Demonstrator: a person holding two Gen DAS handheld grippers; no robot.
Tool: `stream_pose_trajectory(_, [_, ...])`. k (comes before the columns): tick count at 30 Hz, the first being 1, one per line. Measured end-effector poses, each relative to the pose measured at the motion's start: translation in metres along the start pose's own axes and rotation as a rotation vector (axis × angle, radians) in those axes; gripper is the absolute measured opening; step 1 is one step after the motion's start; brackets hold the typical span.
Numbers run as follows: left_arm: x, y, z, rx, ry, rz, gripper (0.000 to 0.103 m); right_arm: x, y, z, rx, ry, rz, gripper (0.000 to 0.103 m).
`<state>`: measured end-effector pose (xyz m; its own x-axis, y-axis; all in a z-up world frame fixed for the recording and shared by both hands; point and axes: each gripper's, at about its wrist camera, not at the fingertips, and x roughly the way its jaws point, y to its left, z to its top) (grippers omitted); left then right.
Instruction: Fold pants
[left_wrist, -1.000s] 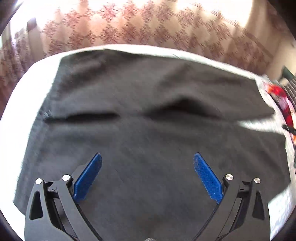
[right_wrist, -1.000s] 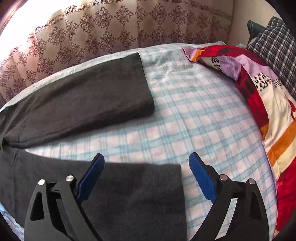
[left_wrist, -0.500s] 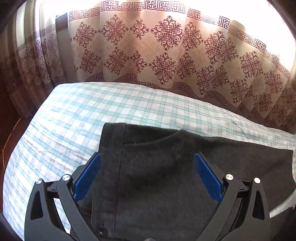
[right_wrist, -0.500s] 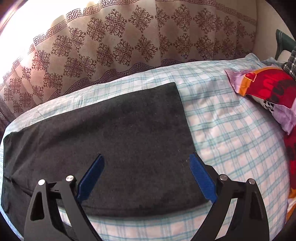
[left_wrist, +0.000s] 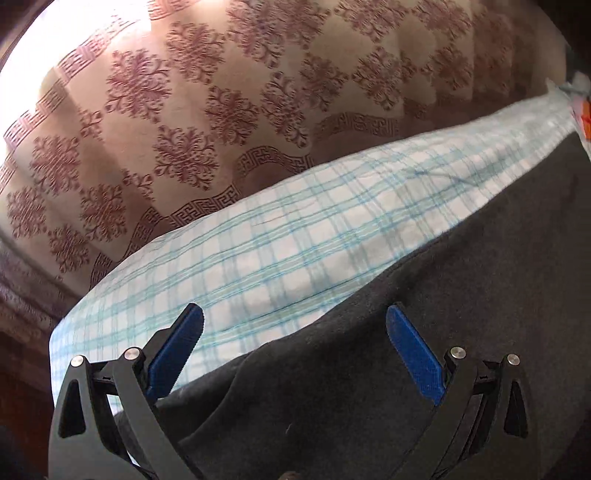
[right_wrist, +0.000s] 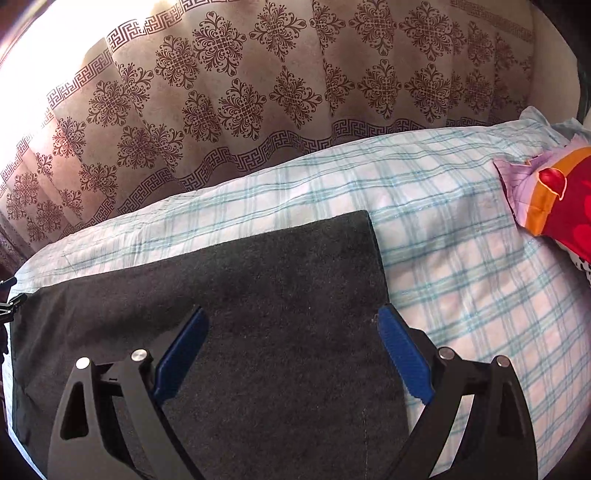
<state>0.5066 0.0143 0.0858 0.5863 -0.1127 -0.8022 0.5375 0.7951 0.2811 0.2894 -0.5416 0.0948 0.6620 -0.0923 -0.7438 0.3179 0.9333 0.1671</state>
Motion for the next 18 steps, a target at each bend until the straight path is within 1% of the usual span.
stream_pose_trajectory(2, [0.014,-0.006,0.003,0.06,0.036,-0.016,0.101,0.006,0.001,0.002,-0.011,0.006,0.017,0.092])
stream_pose_trajectory(5, [0.032,-0.007,0.003,0.094,0.08,-0.06,0.101,0.014,-0.002,0.007,-0.011,0.002,0.037,0.092])
stream_pose_trajectory(7, [0.039,-0.005,0.002,0.102,0.088,-0.088,0.101,0.019,-0.003,0.01,-0.005,-0.004,0.043,0.092])
stream_pose_trajectory(9, [0.045,-0.002,0.002,0.087,0.102,-0.121,0.101,0.024,-0.006,0.014,0.002,-0.003,0.049,0.092])
stream_pose_trajectory(11, [0.052,0.002,-0.001,0.051,0.122,-0.153,0.101,0.028,-0.009,0.016,0.012,-0.002,0.059,0.092])
stream_pose_trajectory(14, [0.052,0.007,-0.007,0.012,0.109,-0.183,0.101,0.028,-0.01,0.02,0.006,-0.012,0.073,0.092])
stream_pose_trajectory(15, [0.051,0.008,-0.01,-0.006,0.102,-0.198,0.096,0.029,-0.012,0.021,0.017,-0.014,0.078,0.092])
stream_pose_trajectory(16, [0.049,0.009,-0.012,-0.017,0.092,-0.225,0.088,0.029,-0.014,0.023,0.031,-0.013,0.081,0.092])
stream_pose_trajectory(17, [0.045,0.008,-0.015,-0.018,0.076,-0.244,0.083,0.03,-0.015,0.024,0.04,-0.009,0.083,0.092])
stream_pose_trajectory(18, [0.042,0.005,-0.017,-0.01,0.063,-0.256,0.071,0.032,-0.017,0.026,0.048,-0.007,0.088,0.092])
